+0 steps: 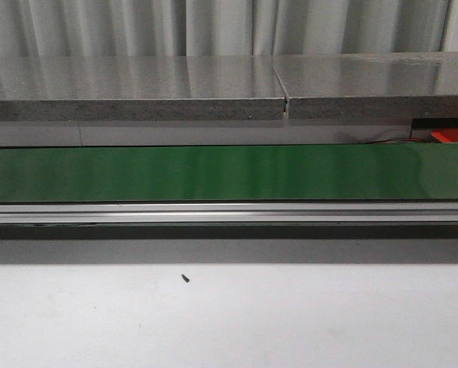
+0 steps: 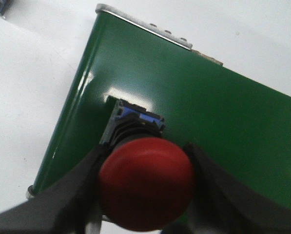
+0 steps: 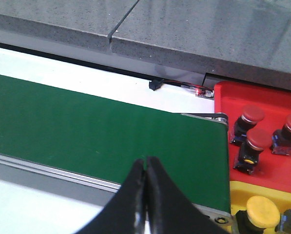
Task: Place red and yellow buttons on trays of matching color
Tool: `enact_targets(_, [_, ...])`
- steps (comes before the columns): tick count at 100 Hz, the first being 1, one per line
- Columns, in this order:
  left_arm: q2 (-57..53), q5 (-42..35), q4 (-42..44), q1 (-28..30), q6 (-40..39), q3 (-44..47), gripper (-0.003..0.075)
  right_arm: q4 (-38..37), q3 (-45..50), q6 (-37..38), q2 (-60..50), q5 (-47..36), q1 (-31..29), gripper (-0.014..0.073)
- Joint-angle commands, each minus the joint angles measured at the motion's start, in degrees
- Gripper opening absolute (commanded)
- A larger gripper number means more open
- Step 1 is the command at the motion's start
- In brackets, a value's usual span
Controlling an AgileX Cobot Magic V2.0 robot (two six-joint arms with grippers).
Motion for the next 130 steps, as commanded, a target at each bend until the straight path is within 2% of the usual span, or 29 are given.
enact_targets(1, [-2.4, -2.1, -0.6, -0.2, 0.1, -1.4, 0.0201, 0.6, -1.5, -0.4, -0.1, -3.5, 0.2, 0.0002])
enact_targets(24, [0.0, 2.1, 0.1, -0.2, 0.1, -1.4, 0.0201, 0.6, -1.5, -0.4, -0.1, -3.5, 0.2, 0.0002])
enact_targets(40, [1.0, 2.0, 0.1, -0.2, 0.1, -1.4, 0.0209, 0.6, -1.5, -0.4, -0.1, -3.5, 0.2, 0.0002])
enact_targets(45, [1.0, 2.0, 0.0, -0.2, 0.1, -1.5, 0.0250, 0.6, -1.5, -0.4, -0.1, -3.5, 0.2, 0.0002])
enact_targets(50, [1.0, 2.2, 0.0, -0.2, 0.1, -1.5, 0.0323, 0.6, -1.5, -0.4, -0.1, -3.5, 0.2, 0.0002])
enact_targets(60, [1.0, 2.5, 0.0, -0.2, 0.1, -1.9, 0.0516, 0.6, -1.5, -0.4, -0.1, -3.5, 0.2, 0.0002])
enact_targets(67, [0.9, 2.6, 0.0, -0.2, 0.1, -2.0, 0.0570, 0.6, -1.5, -0.4, -0.1, -3.5, 0.2, 0.0002])
enact_targets(94, [-2.6, 1.3, -0.7, -0.1, 0.1, -2.5, 0.0566, 0.6, -1.5, -0.4, -0.1, -3.5, 0.2, 0.0002])
enact_targets(111, [-4.6, 0.3, -5.3, 0.1, 1.3, -5.9, 0.0566, 0.6, -1.5, -0.4, -0.1, -3.5, 0.2, 0.0002])
enact_targets(130, [-4.7, -0.2, -4.6, 1.5, 1.6, -10.3, 0.0566, 0.6, -1.5, -0.4, -0.1, -3.5, 0.2, 0.0002])
